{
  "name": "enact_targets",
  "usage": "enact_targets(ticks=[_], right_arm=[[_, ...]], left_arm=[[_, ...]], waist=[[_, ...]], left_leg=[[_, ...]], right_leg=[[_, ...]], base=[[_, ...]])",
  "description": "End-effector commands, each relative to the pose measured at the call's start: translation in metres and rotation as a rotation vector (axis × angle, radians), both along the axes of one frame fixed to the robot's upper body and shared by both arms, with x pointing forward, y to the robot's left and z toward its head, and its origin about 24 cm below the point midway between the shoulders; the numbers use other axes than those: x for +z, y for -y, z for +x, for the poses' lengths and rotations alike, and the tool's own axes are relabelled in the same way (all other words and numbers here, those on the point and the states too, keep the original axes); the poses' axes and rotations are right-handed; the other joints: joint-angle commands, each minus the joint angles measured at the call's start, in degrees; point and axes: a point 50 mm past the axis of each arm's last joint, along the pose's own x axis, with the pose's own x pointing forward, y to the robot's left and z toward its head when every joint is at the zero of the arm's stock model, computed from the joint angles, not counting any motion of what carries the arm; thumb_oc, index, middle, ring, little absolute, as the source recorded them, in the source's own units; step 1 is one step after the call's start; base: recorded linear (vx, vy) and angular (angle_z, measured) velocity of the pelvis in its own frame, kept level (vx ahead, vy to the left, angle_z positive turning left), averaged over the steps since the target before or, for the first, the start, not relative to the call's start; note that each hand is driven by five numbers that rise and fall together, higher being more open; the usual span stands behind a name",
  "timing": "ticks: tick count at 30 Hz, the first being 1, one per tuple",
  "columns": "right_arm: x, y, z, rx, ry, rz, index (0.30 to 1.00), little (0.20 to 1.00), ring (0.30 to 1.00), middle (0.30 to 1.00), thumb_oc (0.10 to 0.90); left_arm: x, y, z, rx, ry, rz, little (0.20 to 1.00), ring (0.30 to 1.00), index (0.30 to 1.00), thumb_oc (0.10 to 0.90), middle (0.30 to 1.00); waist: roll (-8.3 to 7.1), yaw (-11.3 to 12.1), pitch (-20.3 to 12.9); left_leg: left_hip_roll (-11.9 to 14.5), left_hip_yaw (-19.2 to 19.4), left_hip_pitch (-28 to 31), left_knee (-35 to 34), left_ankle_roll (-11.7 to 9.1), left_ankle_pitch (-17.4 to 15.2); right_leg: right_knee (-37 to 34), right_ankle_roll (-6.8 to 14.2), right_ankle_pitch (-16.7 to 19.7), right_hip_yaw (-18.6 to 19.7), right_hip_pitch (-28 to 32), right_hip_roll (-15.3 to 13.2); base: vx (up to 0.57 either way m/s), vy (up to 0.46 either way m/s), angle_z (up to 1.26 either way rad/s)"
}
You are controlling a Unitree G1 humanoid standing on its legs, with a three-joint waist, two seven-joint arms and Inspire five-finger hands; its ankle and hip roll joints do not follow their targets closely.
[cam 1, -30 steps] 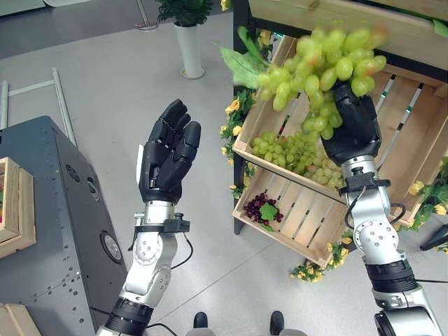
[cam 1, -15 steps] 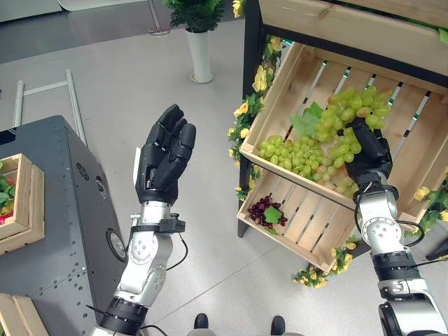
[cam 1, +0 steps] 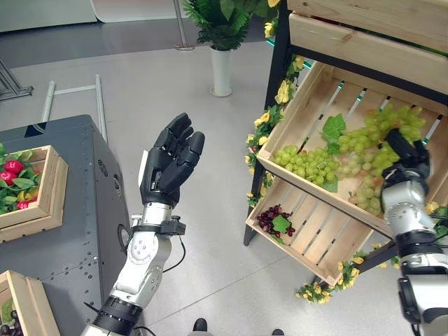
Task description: Pick up the fruits from the basket on one side to the basket on the other side
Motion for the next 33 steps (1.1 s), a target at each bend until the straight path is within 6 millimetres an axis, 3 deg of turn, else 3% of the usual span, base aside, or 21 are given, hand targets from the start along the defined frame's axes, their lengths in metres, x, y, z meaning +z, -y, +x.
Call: enact_targets(ticks=[1, 2, 6, 20, 23, 28, 33], right_arm=[[0.027, 0.039, -0.012, 0.003, -0.258, -0.423, 0.9, 0.9, 0.9, 0.9, 0.8], [0.039, 0.043, -0.012, 0.031, -0.348, -0.592, 0.9, 0.9, 0.9, 0.9, 0.8], [0.061, 0.042, -0.009, 0.086, -0.44, -0.815, 0.9, 0.9, 0.9, 0.9, 0.8], [0.111, -0.001, -0.003, 0.1, -0.199, -1.102, 0.9, 0.9, 0.9, 0.9, 0.8], [0.122, -0.012, -0.004, 0.085, -0.117, -1.125, 0.9, 0.9, 0.9, 0.9, 0.8], [0.134, -0.048, -0.013, 0.127, 0.101, -1.121, 0.9, 0.9, 0.9, 0.9, 0.8], [0.119, -0.079, -0.019, 0.342, 0.236, -0.977, 0.9, 0.9, 0.9, 0.9, 0.8]], left_arm=[[0.057, 0.017, 0.013, -0.07, 0.258, 0.032, 0.9, 0.9, 0.9, 0.8, 0.9], [0.059, 0.018, 0.014, -0.074, 0.263, 0.036, 0.9, 0.9, 0.9, 0.8, 0.9], [0.062, 0.018, 0.014, -0.074, 0.275, 0.038, 0.9, 0.9, 0.9, 0.8, 0.9], [0.071, 0.009, 0.011, -0.053, 0.299, 0.034, 0.9, 0.9, 0.9, 0.8, 0.9], [0.07, 0.008, 0.01, -0.049, 0.301, 0.03, 0.9, 0.9, 0.9, 0.8, 0.9], [0.069, 0.003, 0.005, -0.027, 0.31, 0.024, 0.9, 0.9, 0.9, 0.8, 0.9], [0.069, -0.002, 0.004, 0.002, 0.315, 0.019, 0.9, 0.9, 0.9, 0.8, 0.9]], waist=[[-1.63, -0.1, -2.3], [-1.94, -0.1, -2.2], [-2.32, -0.5, -1.8], [-2.43, -2.2, -1.5], [-2.32, -2.5, -1.5], [-1.88, -3.4, -1.3], [-1.6, -4.4, -1.2]], left_leg=[[-0.1, -2.1, -1.1, 0.1, 0.4, -3.7], [-0.2, -2.0, -1.1, 0.1, 0.5, -3.7], [-0.3, -1.6, -1.0, 0.1, 0.6, -3.7], [-0.6, -0.3, -0.3, 0.1, 1.0, -4.1], [-0.6, -0.1, -0.1, 0.1, 1.1, -4.2], [-0.5, 0.1, 0.2, 0.1, 1.2, -4.6], [-0.4, 0.8, 0.4, 0.1, 1.1, -4.9]], right_leg=[[0.3, -0.4, -0.7, -2.1, 1.1, -2.1], [0.3, -0.4, -0.6, -2.0, 1.0, -2.1], [0.3, -0.1, -0.3, -1.7, 0.9, -2.2], [0.4, 0.8, 0.1, -0.4, 0.6, -2.7], [0.5, 0.8, 0.0, 0.0, 0.6, -2.7], [0.6, 0.8, -0.3, 0.7, 0.6, -2.6], [0.7, 0.8, -0.5, 1.5, 0.4, -2.6]], base=[[-0.03, 0.005, -0.02], [-0.03, 0.006, -0.02], [-0.04, 0.02, 0.0], [-0.02, 0.019, -0.03], [0.0, 0.0, 0.0], [0.0, 0.0, 0.0], [0.0, 0.019, -0.05]])
